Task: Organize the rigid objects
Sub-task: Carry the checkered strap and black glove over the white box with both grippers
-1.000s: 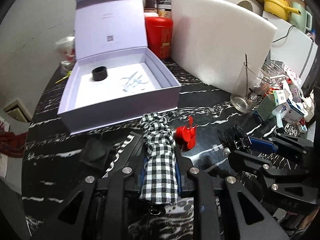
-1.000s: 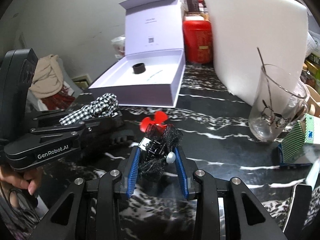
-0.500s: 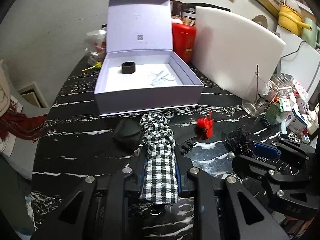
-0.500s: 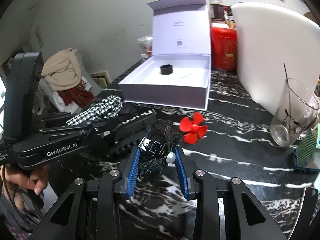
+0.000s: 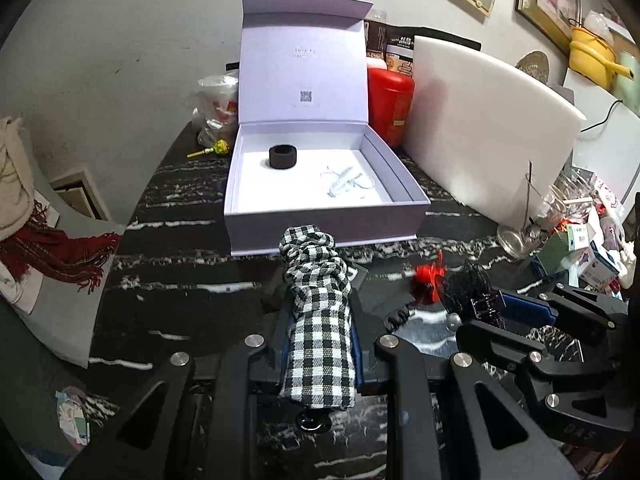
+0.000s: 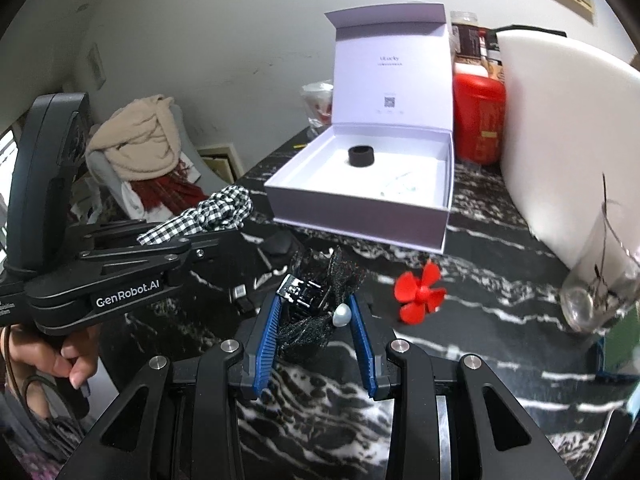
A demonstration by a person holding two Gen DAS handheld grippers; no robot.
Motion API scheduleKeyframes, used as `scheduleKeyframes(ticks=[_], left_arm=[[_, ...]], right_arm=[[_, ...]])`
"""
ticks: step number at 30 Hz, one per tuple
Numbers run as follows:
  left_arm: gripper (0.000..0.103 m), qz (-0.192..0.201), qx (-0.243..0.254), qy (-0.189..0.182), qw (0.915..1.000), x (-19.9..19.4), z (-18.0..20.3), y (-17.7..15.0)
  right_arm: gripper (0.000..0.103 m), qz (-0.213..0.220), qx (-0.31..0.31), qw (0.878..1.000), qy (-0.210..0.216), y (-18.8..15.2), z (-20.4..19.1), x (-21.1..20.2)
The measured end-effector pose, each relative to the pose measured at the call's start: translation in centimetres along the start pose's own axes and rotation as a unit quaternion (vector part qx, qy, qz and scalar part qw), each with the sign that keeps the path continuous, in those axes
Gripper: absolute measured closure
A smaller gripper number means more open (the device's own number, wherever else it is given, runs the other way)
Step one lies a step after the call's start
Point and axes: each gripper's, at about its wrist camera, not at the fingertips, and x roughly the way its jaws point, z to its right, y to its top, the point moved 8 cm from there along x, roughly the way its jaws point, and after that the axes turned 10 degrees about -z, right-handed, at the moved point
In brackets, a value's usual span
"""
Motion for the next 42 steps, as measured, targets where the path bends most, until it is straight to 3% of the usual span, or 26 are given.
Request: scheduleKeyframes(ticks=[42], left_arm=[[0.081,0.036,0.040,-0.004,0.9986,5.4,-1.0,15.6]], right_arm=[[0.069,0.020,-0.045,0.999,-0.015,13.8,5.2,5.3]])
